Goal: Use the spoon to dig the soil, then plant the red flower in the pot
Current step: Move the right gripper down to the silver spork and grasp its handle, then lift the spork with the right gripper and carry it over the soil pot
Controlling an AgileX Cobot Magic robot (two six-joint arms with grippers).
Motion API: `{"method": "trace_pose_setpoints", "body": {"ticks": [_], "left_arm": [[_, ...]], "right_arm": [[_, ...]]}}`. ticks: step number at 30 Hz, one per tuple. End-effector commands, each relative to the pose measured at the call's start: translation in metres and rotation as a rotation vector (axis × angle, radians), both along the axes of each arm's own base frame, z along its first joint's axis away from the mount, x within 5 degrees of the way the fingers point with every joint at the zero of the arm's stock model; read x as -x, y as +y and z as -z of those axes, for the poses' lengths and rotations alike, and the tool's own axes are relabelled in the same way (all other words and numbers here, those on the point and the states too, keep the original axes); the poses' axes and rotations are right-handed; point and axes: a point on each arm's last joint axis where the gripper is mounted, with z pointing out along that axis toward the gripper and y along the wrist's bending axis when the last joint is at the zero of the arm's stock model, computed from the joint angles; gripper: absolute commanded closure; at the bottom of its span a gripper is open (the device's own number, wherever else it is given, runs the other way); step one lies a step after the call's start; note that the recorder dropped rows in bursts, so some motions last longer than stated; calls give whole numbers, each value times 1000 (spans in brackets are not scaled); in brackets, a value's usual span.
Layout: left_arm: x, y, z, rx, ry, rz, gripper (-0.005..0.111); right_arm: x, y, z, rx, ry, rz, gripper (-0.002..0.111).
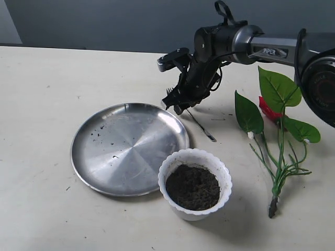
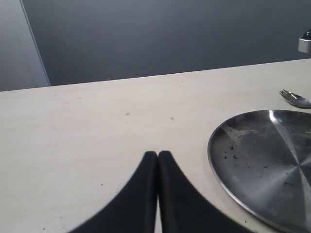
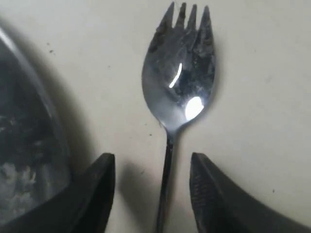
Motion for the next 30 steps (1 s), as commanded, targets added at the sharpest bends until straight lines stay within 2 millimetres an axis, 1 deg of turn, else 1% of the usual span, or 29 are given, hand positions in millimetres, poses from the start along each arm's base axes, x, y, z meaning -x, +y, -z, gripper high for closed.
{"method": "trace_pose_setpoints", "body": {"ticks": [1,6,7,9,13,15,18,21,24,27,30], "left_arm": [[0,0,-2,8,-16,6,106],[0,0,-2,8,-16,6,106],[0,0,-2,8,-16,6,106],[0,0,-2,8,-16,6,106],[0,0,-2,8,-16,6,106],[0,0,-2,8,-16,6,106],[0,0,-2,8,-16,6,106],[0,0,-2,8,-16,6,106],[0,0,-2,8,-16,6,106],[0,0,-2,8,-16,6,106],[0,0,-2,8,-16,6,106]], "right_arm": [[-4,0,3,3,-26,-2,61],[-4,0,13,15,-17,-5,61],[-4,0,15,16,-14,-5,64],[-4,0,20,22,-1,-6,74],[-2,-1,26,36,28,-7,109],[-1,-1,26,37,34,-1,108],[-2,-3,19,54,20,-13,108],[-4,-7,2,93,-37,-41,108],[-6,-11,-29,125,-129,-68,108],[-5,-15,-65,138,-219,-82,108],[2,-20,-97,144,-254,-82,108]]}}
